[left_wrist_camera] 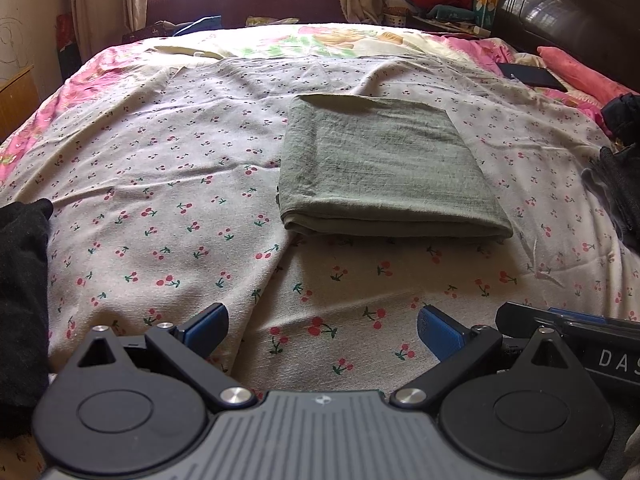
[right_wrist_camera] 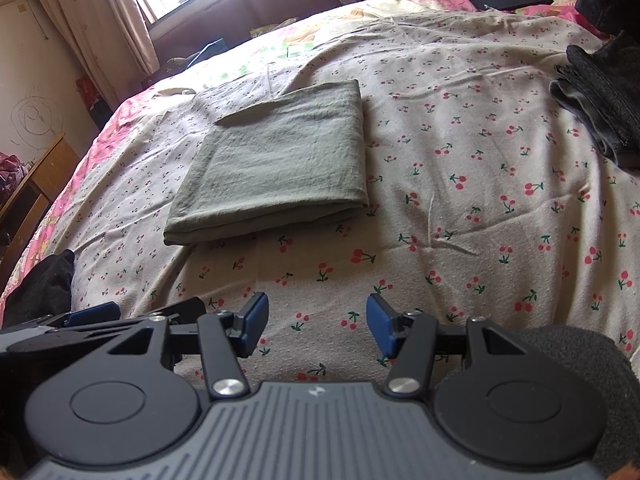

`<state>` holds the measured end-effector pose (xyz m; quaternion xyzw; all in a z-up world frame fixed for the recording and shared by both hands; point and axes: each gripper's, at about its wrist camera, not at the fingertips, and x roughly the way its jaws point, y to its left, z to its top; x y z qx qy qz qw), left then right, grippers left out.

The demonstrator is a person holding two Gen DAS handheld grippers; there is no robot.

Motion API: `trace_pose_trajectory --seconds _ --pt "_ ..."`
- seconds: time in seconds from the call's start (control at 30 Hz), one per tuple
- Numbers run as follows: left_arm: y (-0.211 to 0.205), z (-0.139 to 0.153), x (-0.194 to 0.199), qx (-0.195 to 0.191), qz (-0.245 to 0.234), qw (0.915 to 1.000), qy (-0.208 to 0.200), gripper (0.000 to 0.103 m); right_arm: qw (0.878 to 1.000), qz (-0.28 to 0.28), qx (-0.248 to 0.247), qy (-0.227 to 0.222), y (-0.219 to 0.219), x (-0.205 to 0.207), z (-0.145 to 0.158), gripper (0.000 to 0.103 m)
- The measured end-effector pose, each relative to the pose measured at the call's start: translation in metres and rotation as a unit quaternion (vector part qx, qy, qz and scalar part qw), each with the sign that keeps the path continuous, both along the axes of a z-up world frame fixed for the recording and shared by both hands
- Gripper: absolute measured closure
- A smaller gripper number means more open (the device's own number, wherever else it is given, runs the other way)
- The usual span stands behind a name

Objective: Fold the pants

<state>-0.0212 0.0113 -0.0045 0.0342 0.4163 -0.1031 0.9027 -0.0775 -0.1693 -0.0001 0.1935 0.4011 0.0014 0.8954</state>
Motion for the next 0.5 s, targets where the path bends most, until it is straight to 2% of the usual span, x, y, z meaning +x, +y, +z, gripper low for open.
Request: trace_pose_trajectory --seconds 0.5 --pt "0.0025 -0.0018 0.0024 -0.011 0.004 0.9997 0.019 0.000 1.000 -0.001 -0.001 -0.002 0.0005 -0.0008 0.0002 0.047"
